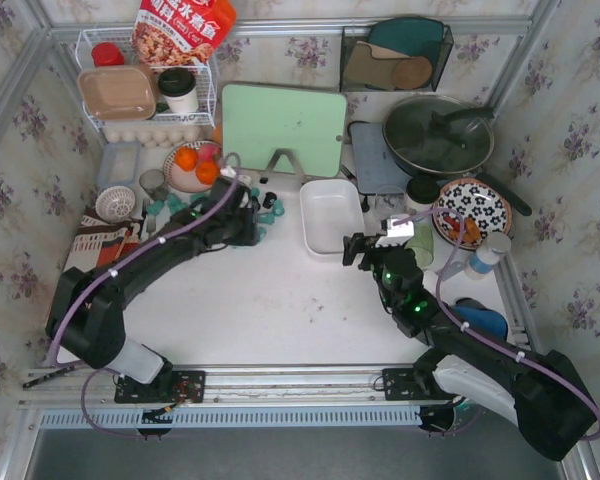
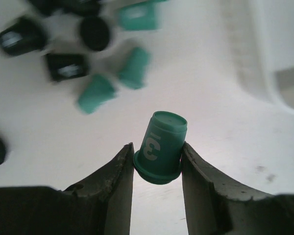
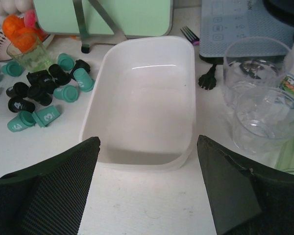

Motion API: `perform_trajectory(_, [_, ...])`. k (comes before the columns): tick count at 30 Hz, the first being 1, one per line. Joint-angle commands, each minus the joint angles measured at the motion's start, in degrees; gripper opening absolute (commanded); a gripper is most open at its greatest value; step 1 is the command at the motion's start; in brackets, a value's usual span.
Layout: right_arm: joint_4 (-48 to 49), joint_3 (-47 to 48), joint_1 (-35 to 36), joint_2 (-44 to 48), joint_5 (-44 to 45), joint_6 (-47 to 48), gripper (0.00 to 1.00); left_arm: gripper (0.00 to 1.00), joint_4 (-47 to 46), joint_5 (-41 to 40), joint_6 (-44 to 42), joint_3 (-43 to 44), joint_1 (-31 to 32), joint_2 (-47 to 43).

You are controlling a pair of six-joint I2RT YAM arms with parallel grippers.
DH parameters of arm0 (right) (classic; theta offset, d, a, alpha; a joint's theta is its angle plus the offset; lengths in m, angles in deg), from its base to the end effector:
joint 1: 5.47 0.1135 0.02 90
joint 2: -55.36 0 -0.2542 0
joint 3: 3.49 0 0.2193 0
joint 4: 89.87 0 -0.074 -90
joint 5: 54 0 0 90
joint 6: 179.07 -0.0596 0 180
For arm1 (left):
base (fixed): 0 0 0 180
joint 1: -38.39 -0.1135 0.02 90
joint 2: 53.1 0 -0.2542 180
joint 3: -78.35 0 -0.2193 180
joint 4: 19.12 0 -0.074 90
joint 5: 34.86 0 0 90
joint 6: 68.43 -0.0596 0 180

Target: Mix the coffee capsules in the storage basket

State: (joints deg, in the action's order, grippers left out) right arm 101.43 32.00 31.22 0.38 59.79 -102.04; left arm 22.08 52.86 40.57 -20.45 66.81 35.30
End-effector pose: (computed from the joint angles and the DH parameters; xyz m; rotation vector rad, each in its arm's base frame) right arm 0.1812 0.1050 0.2302 -0.0453 1.7094 0.2904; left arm 0.2818 -0.1498 0.2402 0.1821 2.4348 -0.3284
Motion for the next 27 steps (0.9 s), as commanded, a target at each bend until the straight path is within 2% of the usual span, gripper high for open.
perform_trajectory(1, [3.1,-1.6,0.0,3.2,2.7,-1.1,0.88,0.30,-18.4,-0.3,2.0,-2.3,8.2,-1.1])
perform_trajectory(6, [2.8,-2.6,0.1,7.1,3.6,-1.4,0.88,0.31,-31.5,-2.5,1.2,-0.5,15.6,4.1])
perform_trajectory(10, [2.0,-2.5,0.0,9.3,3.2,-1.6,0.88,0.31,-35.6,0.0,0.5,4.5,18.6,10.6])
perform_trajectory(15, [1.4,-2.7,-0.1,11.0,3.4,-1.7,0.88,0.31,-25.7,-3.7,0.0,16.0,20.6,20.3])
perform_trajectory(18, [1.4,-2.7,0.0,11.1,3.4,-1.7,0.89,0.37,-17.2,-7.0,1.3,21.7,20.8,24.7])
perform_trajectory(21, [1.5,-2.7,0.0,10.7,3.4,-1.9,0.89,0.44,-15.6,-8.9,1.6,23.3,20.8,26.3])
perform_trajectory(27, [2.0,-2.5,0.1,9.2,3.0,-1.9,0.90,0.48,-16.9,-8.4,0.5,22.6,21.0,25.9])
